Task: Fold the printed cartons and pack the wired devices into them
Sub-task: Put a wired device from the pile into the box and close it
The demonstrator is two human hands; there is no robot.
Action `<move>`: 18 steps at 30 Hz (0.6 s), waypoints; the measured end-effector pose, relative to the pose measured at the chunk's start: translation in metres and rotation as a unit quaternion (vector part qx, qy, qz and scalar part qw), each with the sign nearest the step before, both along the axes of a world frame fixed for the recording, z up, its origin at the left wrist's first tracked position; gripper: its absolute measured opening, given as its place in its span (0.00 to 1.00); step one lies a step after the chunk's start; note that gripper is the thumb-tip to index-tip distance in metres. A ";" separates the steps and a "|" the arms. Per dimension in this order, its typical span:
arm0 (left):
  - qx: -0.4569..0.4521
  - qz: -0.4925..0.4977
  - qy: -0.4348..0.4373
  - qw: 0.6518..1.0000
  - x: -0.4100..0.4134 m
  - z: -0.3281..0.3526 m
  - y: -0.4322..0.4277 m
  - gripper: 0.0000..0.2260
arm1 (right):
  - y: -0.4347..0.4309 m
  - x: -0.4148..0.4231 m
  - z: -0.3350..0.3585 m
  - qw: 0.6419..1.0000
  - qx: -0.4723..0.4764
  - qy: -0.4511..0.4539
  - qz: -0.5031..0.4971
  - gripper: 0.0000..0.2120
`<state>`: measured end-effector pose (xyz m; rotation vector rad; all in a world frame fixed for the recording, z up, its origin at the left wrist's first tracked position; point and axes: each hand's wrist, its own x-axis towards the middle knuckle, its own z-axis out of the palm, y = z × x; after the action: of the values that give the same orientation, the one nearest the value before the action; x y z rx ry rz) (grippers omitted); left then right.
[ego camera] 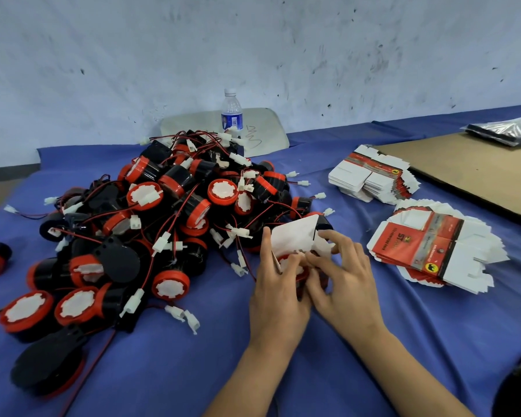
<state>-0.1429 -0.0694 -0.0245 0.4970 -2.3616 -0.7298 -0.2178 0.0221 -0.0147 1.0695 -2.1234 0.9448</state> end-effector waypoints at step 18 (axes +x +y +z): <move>0.010 -0.026 -0.017 0.999 -0.004 -0.005 0.002 0.18 | 0.000 0.000 -0.001 0.994 0.047 -0.099 -0.004 0.11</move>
<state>-0.1466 -0.0678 -0.0296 0.4629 -2.4094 -0.7751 -0.2175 0.0223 -0.0160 1.0483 -2.3526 0.9921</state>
